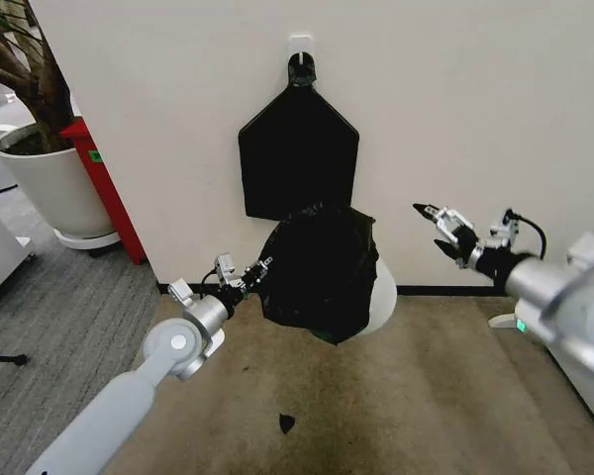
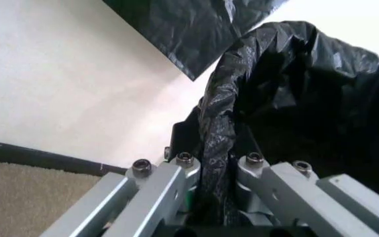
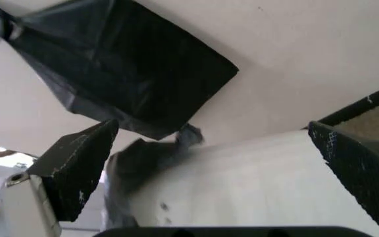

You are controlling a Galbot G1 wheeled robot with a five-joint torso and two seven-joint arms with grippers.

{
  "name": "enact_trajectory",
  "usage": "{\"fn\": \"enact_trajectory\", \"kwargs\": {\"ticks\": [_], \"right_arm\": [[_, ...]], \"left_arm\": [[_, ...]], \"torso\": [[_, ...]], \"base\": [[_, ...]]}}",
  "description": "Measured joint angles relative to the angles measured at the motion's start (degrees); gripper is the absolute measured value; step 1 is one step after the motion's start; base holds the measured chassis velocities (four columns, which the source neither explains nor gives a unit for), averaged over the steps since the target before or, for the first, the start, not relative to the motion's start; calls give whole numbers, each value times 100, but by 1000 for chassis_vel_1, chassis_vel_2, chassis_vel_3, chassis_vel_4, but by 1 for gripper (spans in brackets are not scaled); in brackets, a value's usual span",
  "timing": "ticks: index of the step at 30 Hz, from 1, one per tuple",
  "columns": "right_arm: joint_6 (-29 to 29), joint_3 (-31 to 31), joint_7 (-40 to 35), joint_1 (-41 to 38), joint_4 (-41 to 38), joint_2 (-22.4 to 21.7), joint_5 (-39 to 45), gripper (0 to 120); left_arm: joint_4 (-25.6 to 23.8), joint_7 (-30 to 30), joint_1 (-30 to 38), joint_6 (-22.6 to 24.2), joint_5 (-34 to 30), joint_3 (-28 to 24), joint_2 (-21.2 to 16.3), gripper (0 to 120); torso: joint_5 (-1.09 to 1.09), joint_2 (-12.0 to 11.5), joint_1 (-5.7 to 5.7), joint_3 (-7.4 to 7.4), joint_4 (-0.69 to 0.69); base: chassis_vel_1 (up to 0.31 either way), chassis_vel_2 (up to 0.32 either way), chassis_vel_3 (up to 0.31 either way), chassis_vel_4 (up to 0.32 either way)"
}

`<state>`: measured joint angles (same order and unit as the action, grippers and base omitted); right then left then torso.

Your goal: Place the garbage bag over the trash bin.

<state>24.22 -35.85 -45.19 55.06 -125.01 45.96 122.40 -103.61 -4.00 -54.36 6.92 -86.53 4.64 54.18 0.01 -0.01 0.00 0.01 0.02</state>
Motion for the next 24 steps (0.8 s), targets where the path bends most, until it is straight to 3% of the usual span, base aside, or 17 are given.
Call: {"fn": "enact_trajectory", "kwargs": {"ticks": [17, 24], "right_arm": [[229, 868, -285, -378, 12, 65, -406, 100], [459, 1228, -89, -262, 378, 54, -1218, 100]], "left_arm": [[-178, -39, -66, -13, 151, 46, -13, 4], [-269, 13, -60, 2, 101, 51, -48, 4]], "torso": [[-1, 0, 0, -1, -1], [-1, 0, 0, -1, -3]], "base": [[0, 0, 0, 0], [0, 0, 0, 0]]}}
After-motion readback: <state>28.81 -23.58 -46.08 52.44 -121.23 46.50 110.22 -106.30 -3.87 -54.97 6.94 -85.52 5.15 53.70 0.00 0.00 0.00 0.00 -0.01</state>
